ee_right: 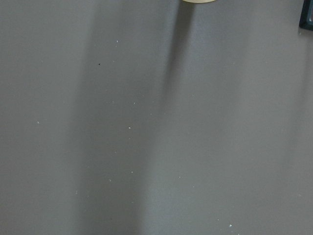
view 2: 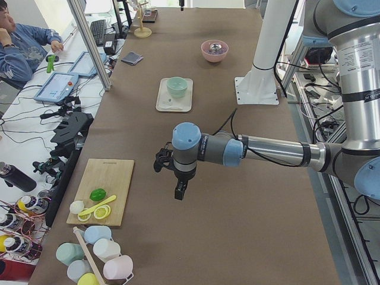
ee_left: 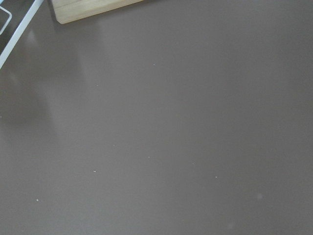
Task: Stack green bowls together
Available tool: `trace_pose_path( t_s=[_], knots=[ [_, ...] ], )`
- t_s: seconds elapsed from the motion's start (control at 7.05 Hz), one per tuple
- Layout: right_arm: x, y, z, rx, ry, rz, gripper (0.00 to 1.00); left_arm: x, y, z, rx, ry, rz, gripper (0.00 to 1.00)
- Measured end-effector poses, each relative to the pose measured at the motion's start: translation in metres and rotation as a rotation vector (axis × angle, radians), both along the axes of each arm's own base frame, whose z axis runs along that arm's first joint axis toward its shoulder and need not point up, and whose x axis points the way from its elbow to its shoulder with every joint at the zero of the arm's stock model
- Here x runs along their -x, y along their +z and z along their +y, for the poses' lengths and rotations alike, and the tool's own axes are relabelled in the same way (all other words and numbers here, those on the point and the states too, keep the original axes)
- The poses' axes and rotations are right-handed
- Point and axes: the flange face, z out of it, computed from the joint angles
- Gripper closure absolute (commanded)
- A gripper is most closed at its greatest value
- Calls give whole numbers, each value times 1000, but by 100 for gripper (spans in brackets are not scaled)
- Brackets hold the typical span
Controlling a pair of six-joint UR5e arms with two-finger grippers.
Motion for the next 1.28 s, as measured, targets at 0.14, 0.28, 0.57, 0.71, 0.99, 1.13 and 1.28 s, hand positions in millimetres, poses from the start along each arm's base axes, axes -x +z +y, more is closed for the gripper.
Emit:
trace_pose_path(
  t_s=[0.14,0.28,0.57,0.71,0.99,1.13,1.28],
  knots=[
    [0,-1,-1,-2,0,0,0,12,8,2,18,-30,1,2],
    [0,-2,-1,-4,0,-1,0,23,12,5,34,-65,9,2],
    [0,-4,-1,-8,0,-1,0,37,12,10,80,-144,65,2],
    [0,-5,0,-10,1,-1,0,38,13,11,117,-183,91,2],
    [0,-5,2,-8,2,-1,0,38,16,13,156,-216,107,2],
    [0,-4,3,-7,2,-2,0,38,19,14,164,-219,109,2],
    [0,-4,3,-7,1,-3,0,38,20,14,168,-220,109,2]
  ],
)
